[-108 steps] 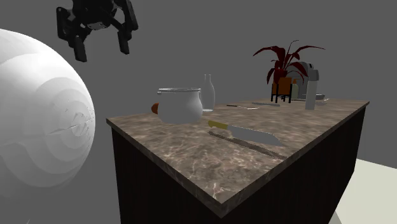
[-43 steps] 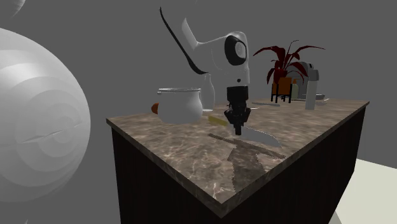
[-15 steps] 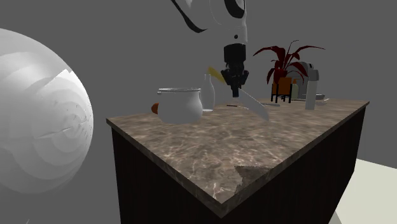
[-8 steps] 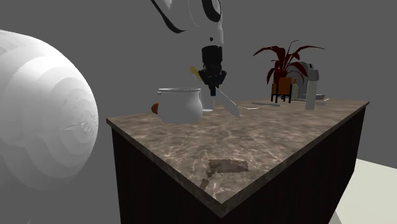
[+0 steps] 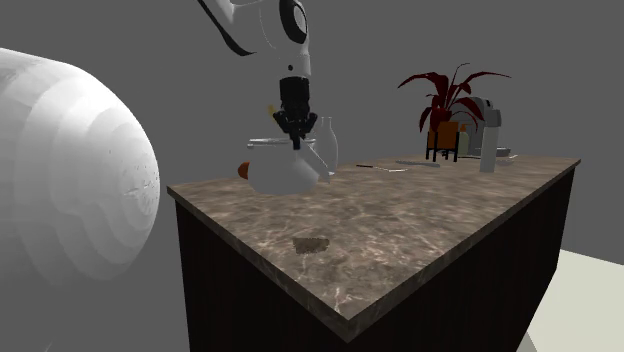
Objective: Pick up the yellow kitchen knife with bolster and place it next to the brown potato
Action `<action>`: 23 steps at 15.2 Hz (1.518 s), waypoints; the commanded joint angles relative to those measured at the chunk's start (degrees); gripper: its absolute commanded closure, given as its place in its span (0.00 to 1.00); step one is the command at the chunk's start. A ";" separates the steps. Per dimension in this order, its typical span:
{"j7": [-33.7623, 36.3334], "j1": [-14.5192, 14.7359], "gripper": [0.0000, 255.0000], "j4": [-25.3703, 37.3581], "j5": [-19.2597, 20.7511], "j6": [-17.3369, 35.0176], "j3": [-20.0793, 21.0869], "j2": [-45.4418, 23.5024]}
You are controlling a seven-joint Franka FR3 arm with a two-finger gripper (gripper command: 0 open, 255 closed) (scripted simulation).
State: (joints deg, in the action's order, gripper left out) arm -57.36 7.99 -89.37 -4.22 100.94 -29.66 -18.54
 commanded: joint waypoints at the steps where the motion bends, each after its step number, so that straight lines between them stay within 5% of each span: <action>1: 2.49 1.51 1.00 1.24 -0.20 -0.85 0.87 -0.54; 12: 12.94 5.69 1.00 19.38 -4.15 -8.12 5.47 -12.28; 19: 19.58 4.82 1.00 44.44 -7.48 -18.49 8.54 -26.87; 23: 19.31 6.07 1.00 38.11 -7.15 -14.06 8.32 -25.14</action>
State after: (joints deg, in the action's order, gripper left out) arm -38.07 13.59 -49.28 -11.47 85.47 -21.28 -44.23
